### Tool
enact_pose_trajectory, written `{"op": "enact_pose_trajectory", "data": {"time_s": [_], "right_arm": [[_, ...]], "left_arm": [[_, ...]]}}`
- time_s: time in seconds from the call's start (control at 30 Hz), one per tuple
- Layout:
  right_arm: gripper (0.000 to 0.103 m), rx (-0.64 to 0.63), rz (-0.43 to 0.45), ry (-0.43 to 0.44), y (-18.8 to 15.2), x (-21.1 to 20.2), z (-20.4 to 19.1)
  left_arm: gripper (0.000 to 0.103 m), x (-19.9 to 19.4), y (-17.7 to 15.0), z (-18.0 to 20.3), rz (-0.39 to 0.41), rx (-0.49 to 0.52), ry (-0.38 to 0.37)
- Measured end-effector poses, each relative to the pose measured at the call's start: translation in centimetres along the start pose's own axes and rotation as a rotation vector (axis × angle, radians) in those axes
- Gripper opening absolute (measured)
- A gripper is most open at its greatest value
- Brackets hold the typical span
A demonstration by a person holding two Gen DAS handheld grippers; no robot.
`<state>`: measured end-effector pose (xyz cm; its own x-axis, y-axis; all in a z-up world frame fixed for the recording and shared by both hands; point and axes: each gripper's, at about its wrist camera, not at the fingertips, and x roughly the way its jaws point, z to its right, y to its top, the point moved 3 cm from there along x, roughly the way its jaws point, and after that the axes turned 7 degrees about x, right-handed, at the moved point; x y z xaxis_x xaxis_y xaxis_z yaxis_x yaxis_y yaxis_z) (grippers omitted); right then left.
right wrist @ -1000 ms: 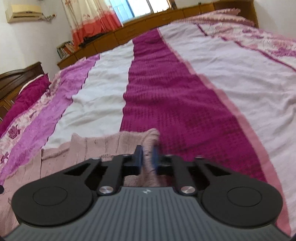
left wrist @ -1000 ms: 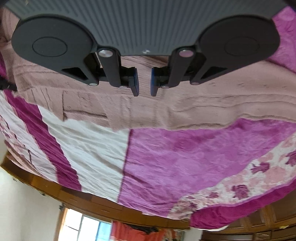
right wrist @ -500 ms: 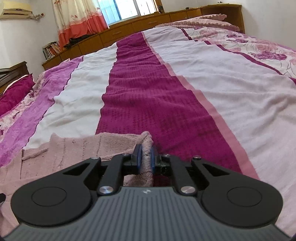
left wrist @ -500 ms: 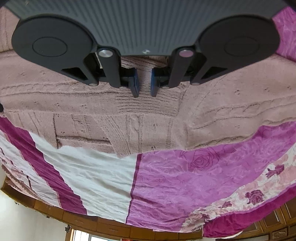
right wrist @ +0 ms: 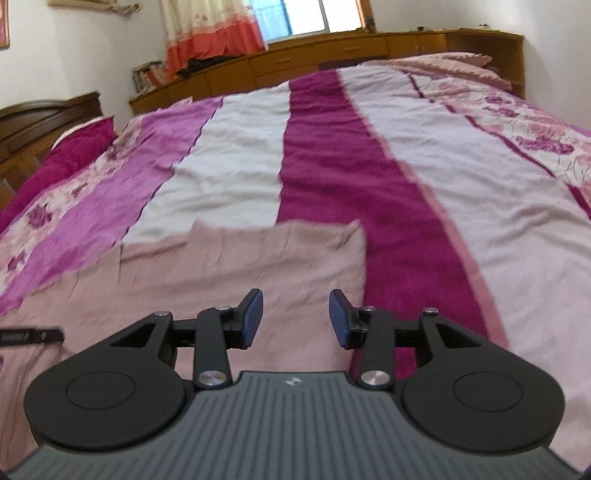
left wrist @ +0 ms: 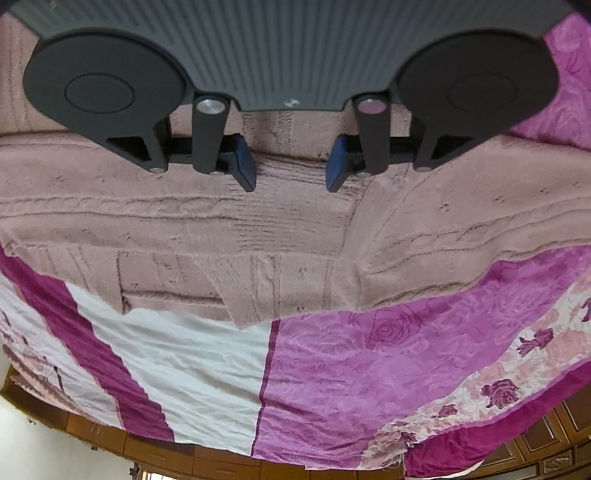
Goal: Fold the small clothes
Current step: 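Move the left gripper along the outstretched sleeve toward its cuff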
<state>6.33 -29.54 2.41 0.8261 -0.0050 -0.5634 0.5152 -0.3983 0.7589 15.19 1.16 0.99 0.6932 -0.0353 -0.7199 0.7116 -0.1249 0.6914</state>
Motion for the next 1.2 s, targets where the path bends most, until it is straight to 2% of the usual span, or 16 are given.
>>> {"op": "enact_pose_trajectory", "data": {"time_s": [0.13,0.3,0.4,0.47,0.8,1.03,1.2], "right_arm": [[0.048,0.005,-0.057,-0.036,-2.4,1.4,-0.1],[0.051,0.01,-0.041,-0.044,-3.1,2.0,0.2],[0.06,0.06,-0.04,-0.023,-2.7,1.4,0.5],[0.066,0.084,-0.035,-0.013,-2.5,0.6,0.4],[0.066,0.066,-0.011,0.061,-2.7,-4.4,-3.1],[0.067,0.048,-0.038,0.088,-4.7,-6.9,-5.9],[0.073,0.028,-0.069,0.056,-6.6,-7.0,-6.8]], "left_arm": [[0.043,0.6,-0.1,-0.3,0.0,-0.015,0.013],[0.044,-0.3,0.0,-1.0,-0.001,-0.022,0.03],[0.044,-1.5,0.1,-2.3,0.003,-0.023,0.065],[0.044,-2.6,0.0,-3.7,0.011,-0.036,0.084],[0.044,-7.4,-2.0,-12.8,-0.002,-0.143,0.181],[0.045,-8.3,-3.5,-18.8,-0.016,-0.262,0.234],[0.045,-7.7,-4.2,-21.3,-0.016,-0.334,0.242]]}}
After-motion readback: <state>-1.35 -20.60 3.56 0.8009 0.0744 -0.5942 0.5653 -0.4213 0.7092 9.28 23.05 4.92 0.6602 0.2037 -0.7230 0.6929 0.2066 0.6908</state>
